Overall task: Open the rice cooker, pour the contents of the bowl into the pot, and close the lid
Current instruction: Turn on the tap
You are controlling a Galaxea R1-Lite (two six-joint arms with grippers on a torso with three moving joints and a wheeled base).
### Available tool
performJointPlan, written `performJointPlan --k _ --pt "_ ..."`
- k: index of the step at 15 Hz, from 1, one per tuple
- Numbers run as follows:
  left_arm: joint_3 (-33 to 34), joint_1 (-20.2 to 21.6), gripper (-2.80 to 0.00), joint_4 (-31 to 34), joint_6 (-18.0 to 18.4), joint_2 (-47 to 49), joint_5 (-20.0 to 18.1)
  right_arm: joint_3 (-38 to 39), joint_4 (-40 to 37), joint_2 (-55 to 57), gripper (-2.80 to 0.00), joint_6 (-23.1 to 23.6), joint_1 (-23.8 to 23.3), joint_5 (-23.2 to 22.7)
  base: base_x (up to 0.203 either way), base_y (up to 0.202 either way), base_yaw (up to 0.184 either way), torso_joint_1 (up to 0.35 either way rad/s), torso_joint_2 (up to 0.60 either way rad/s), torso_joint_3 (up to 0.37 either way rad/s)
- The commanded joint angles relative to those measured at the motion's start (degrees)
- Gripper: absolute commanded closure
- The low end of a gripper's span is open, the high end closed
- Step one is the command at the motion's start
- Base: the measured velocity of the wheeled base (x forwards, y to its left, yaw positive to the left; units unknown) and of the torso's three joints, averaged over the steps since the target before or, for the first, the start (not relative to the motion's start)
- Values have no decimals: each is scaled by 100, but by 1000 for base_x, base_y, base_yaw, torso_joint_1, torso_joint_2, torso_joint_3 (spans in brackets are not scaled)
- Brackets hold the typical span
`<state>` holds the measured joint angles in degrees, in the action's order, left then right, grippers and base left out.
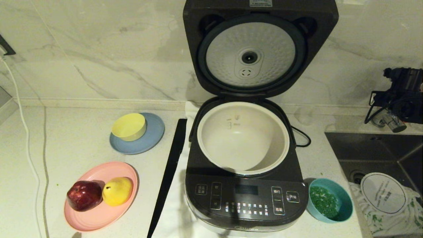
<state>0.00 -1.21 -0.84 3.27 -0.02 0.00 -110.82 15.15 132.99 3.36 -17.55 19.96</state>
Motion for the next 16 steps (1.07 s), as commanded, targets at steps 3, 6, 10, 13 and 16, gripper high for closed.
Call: performJointPlan --k 3,6,10,13,16 --pt "53 6 0 -4 7 -15 0 -9 23 60 0 15 -2 28 0 0 0 0 0 0" --pt "53 -2 0 5 7 -15 0 -1 36 56 0 90 -15 34 0 0 0 0 0 0" --pt "53 -2 0 -4 7 -15 0 8 67 139 0 112 -90 27 0 0 0 0 0 0" --pt "53 6 0 -3 7 -15 0 8 68 193 0 112 -114 25 0 0 0 0 0 0" --pt "53 -2 0 5 7 -15 0 13 76 262 0 112 -124 34 0 0 0 0 0 0"
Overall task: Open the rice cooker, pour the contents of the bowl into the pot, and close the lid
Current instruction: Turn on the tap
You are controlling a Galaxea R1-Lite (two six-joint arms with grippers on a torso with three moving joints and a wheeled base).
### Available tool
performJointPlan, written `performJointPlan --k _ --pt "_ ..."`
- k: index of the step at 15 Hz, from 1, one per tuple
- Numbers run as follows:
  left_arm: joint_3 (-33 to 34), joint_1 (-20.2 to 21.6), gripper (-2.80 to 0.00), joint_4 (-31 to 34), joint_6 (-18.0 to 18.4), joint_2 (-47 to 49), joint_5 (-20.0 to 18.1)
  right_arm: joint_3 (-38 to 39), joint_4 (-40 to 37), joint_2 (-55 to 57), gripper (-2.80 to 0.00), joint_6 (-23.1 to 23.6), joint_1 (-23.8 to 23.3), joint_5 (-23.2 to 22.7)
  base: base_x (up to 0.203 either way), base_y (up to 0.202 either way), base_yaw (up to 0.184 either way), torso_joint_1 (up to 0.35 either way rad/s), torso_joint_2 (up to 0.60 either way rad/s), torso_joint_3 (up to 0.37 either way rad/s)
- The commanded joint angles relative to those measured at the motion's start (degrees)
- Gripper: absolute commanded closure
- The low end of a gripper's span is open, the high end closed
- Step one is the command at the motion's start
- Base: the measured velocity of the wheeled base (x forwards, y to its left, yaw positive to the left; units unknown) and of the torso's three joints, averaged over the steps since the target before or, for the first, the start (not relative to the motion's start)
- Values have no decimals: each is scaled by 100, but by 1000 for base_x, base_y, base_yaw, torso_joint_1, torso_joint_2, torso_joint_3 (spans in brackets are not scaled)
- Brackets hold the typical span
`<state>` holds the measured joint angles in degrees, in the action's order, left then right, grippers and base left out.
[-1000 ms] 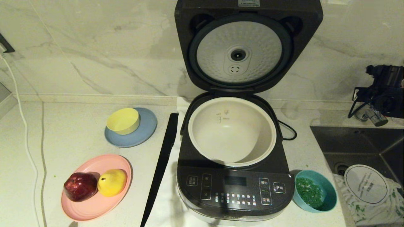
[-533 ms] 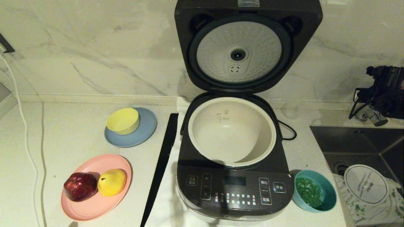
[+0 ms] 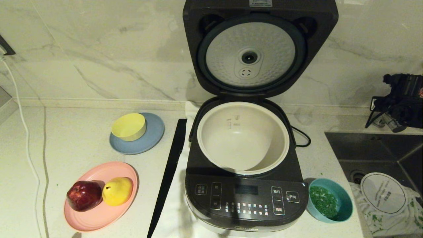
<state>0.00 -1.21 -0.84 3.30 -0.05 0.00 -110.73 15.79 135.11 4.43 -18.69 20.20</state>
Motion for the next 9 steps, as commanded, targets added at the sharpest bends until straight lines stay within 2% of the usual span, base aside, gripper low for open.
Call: performJointPlan --k 1,9 --pt "53 -2 0 -4 4 -13 0 25 12 50 0 -3 -3 19 0 0 0 0 0 0" --pt "53 6 0 1 3 -13 0 287 12 -79 0 5 -66 45 0 0 0 0 0 0"
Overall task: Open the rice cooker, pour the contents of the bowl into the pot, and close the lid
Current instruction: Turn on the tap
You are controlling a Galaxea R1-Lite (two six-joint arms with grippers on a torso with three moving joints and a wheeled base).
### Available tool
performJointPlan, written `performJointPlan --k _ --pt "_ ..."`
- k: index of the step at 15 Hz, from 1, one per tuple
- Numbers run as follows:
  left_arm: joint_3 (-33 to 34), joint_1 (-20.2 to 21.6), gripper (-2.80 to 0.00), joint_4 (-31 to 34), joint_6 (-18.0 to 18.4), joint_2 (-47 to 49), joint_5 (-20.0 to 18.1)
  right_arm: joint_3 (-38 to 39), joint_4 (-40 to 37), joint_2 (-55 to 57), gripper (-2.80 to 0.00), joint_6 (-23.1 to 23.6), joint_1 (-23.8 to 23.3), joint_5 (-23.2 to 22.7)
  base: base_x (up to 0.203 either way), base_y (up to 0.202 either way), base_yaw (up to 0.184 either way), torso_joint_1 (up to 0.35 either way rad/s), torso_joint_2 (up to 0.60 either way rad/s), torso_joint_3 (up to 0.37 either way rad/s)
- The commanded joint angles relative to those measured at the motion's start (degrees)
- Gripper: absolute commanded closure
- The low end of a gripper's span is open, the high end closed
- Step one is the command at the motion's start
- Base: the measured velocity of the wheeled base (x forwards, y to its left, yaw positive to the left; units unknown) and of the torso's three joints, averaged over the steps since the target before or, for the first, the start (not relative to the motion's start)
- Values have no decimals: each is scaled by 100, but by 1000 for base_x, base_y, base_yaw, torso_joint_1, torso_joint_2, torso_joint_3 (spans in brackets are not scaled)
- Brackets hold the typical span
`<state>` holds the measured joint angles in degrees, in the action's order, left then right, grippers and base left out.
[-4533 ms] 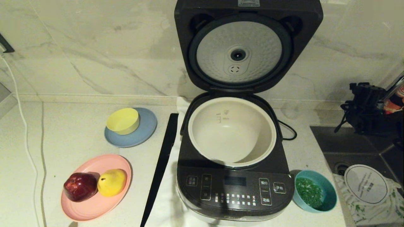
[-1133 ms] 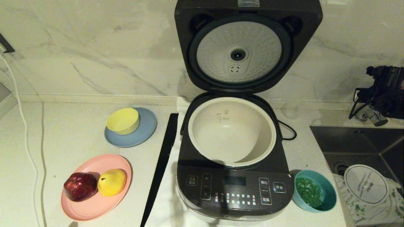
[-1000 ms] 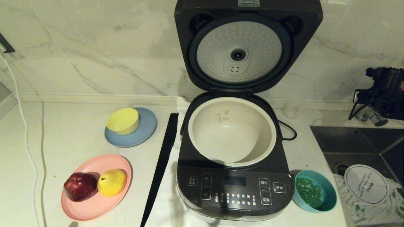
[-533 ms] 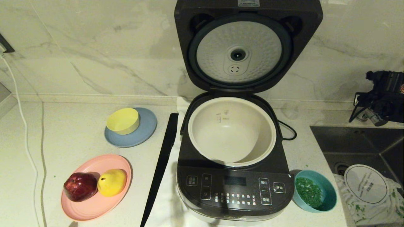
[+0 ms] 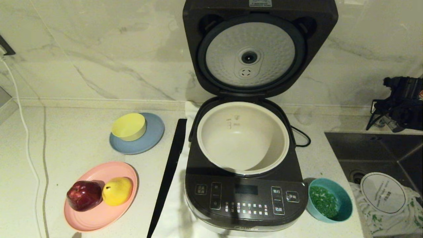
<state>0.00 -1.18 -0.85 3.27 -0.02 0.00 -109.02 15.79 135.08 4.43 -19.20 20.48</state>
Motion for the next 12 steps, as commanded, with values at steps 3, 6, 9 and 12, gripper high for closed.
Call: performJointPlan --k 3,6,9,12 --pt "53 -5 0 0 -2 -15 0 316 19 -124 0 -1 -66 26 0 0 0 0 0 0" --pt "53 -5 0 -3 6 -15 0 597 28 -284 0 -20 -66 26 0 0 0 0 0 0" --pt "53 -5 0 5 7 -15 0 943 51 -455 0 -29 -64 26 0 0 0 0 0 0" --pt "53 1 0 1 4 -15 0 1303 307 -544 0 2 -66 26 0 0 0 0 0 0"
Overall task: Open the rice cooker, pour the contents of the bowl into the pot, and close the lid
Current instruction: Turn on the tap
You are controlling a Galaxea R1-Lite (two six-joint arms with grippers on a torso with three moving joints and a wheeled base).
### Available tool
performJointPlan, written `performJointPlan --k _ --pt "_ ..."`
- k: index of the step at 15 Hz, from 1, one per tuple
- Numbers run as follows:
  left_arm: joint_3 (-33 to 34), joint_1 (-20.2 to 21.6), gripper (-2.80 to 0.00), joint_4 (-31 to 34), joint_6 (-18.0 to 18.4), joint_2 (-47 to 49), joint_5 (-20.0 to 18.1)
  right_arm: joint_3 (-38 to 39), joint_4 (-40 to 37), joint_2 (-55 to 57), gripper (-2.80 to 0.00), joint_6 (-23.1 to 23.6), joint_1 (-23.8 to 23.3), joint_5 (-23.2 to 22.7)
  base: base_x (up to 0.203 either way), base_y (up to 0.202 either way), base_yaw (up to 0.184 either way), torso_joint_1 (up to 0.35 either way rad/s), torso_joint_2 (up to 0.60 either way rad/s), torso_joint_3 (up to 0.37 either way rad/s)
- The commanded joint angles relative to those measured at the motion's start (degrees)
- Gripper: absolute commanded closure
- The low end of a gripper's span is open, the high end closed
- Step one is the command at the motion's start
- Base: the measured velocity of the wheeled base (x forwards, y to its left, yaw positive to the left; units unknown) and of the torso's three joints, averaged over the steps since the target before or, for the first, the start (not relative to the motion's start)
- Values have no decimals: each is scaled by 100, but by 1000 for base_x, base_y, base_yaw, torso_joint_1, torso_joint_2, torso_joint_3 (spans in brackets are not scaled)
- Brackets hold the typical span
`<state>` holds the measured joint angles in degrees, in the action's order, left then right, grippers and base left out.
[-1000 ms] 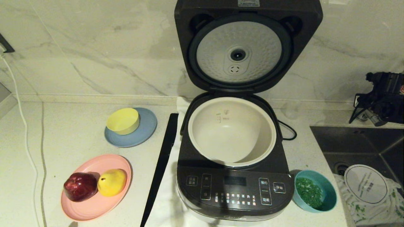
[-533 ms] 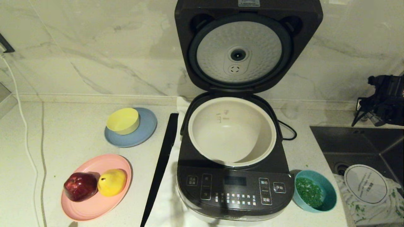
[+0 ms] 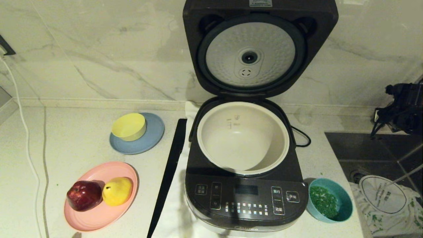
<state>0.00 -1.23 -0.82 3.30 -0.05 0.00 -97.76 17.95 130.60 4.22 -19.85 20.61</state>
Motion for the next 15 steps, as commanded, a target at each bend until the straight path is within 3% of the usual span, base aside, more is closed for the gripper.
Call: performJointPlan --k 1,5,9,12,15 --pt "53 0 0 -6 -1 -13 0 271 163 -131 0 39 3 13 0 0 0 0 0 0" --pt "53 0 0 -6 -4 -13 0 533 390 -594 0 -7 143 127 0 0 0 0 0 0" --pt "53 0 0 -6 3 -13 0 1348 221 -1381 0 11 781 154 0 0 0 0 0 0" --pt "53 0 0 -3 4 -13 0 1975 -295 -1872 0 -30 1437 106 0 0 0 0 0 0" --pt "53 0 0 2 4 -13 0 2339 -1457 -2357 0 -550 1937 -123 0 0 0 0 0 0"
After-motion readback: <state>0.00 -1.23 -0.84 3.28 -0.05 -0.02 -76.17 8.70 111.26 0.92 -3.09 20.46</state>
